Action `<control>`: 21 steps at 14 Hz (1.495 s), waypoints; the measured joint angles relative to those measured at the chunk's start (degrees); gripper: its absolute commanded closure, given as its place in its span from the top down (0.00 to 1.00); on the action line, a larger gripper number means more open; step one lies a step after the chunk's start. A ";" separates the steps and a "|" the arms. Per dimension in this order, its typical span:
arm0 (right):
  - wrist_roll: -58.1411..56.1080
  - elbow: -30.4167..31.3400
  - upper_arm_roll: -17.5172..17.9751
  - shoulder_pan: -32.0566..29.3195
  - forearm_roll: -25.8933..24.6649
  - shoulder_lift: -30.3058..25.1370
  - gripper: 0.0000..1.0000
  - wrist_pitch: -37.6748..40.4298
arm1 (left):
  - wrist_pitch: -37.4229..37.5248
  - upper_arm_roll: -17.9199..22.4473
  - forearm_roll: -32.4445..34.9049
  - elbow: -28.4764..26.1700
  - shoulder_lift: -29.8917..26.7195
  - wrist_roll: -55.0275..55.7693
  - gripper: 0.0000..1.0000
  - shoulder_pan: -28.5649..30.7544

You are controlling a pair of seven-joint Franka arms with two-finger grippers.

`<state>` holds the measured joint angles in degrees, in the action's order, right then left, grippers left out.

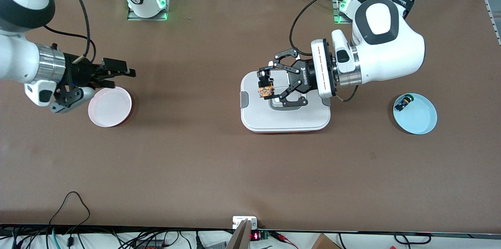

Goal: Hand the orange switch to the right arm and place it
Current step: 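Lift the orange switch with the left gripper toward the box center, then reach the right gripper toward the switch held by the left gripper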

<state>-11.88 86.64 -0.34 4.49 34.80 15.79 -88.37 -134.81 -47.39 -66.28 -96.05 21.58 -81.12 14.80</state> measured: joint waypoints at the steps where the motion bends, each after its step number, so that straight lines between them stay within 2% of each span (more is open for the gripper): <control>1: 0.00 0.10 -0.07 -0.08 5.48 1.52 1.00 0.01 | -0.16 -0.04 -0.28 -0.14 0.00 -0.32 0.12 -0.02; 7: -0.30 1.75 0.22 2.06 40.41 10.72 1.00 -0.75 | -0.26 -0.09 -0.30 -0.15 -0.01 -0.36 0.12 -0.03; 13: -0.42 2.00 0.51 13.54 71.90 14.98 1.00 -13.42 | -0.26 -0.12 -0.30 -0.16 -0.01 -0.36 0.13 -0.05; 16: -2.45 2.01 0.53 18.30 80.21 15.00 1.00 -18.85 | -0.26 -0.12 -0.30 -0.16 -0.01 -0.36 0.13 -0.05; 21: -5.11 2.73 0.50 20.35 84.26 15.20 1.00 -21.46 | -0.26 -0.12 -0.30 -0.16 -0.01 -0.36 0.13 -0.04</control>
<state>-16.98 89.37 0.17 24.84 119.06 30.99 -109.83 -135.08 -47.50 -66.59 -96.22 21.58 -81.48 14.76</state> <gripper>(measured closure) 0.000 0.282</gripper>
